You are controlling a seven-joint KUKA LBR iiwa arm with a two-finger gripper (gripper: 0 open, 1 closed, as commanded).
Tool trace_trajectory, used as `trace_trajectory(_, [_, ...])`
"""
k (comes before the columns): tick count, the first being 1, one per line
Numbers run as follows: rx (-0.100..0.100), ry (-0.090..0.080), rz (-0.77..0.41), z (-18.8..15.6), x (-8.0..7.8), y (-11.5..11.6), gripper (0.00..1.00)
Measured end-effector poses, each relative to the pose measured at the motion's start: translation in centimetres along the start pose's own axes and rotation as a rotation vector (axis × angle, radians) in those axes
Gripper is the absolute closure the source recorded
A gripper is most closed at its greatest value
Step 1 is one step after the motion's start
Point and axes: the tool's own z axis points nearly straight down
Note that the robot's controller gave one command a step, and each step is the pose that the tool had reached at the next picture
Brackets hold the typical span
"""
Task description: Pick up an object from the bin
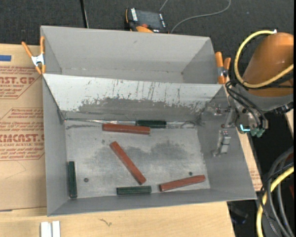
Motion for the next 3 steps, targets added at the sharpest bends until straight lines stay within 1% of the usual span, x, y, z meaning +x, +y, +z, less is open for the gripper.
trace_trajectory(1, [-0.002, 0.004, 0.011, 12.1, 5.1, 6.6, 0.00])
trace_trajectory(2, [0.001, -0.013, -0.041, 15.2, 5.9, 5.0, 0.00])
trace_trajectory(3, [0.001, -0.008, -0.043, 15.1, 6.0, 5.0, 1.00])
